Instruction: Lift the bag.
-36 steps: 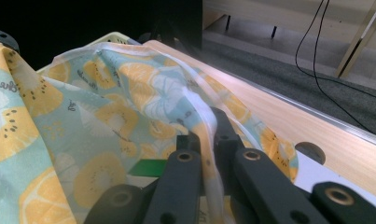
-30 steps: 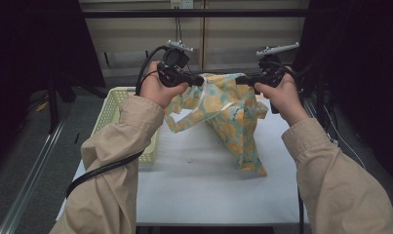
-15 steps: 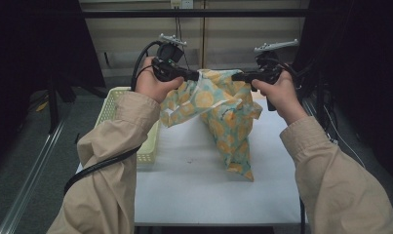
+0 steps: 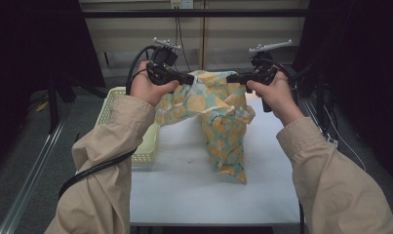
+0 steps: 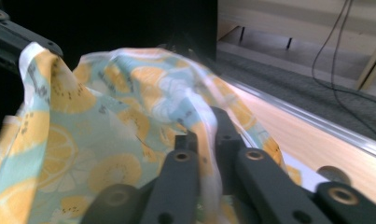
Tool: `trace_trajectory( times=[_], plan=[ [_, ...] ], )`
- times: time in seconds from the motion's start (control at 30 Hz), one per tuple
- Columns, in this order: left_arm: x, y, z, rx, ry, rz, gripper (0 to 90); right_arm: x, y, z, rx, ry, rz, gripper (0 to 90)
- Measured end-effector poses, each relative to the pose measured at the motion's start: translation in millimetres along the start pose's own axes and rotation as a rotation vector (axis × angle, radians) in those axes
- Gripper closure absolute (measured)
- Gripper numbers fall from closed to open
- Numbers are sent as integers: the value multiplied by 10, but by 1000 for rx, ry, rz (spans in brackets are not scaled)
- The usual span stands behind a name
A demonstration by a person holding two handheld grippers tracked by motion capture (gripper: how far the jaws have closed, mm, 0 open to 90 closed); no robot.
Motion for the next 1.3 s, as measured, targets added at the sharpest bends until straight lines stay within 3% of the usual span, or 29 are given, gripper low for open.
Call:
trace_trajectory(
  times=[0.1, 0.27, 0.43, 0.57, 0.77, 0.9, 1.03, 1.3],
  plan=[
    [-80, -23, 31, -8, -28, -25, 649, -10, -33, 56, 24, -5, 18, 629],
    [-184, -53, 24, 25, -47, -45, 318, 1, -86, 53, 32, -1, 29, 424],
    [-263, -75, -34, 19, -62, -56, 174, -13, -92, -31, 22, 6, 44, 331],
    [-341, -67, -62, 22, -75, -42, 136, -58, -98, -131, 28, 8, 37, 292],
    [-500, -21, -71, -18, -89, -18, 66, -202, -44, -251, 28, -7, 48, 237],
    [-612, -12, -133, -33, -83, -11, 66, -292, -6, -337, 26, -29, 54, 227],
    [-746, -36, -165, -13, -114, -9, 67, -338, 16, -446, 31, -39, 54, 210],
    [-1084, 24, -61, -36, -140, 4, 77, -635, 92, -522, 23, -43, 31, 207]
  ],
)
Point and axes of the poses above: each handheld gripper's, and its own axes: z roughly forward along the jaws, x roughly out of its top, y roughly to its right, the point moved 6 cm from there along z, roughly forward along the jaws, and after that the axes turned 15 degrees about -y, right-handed, at the moved point
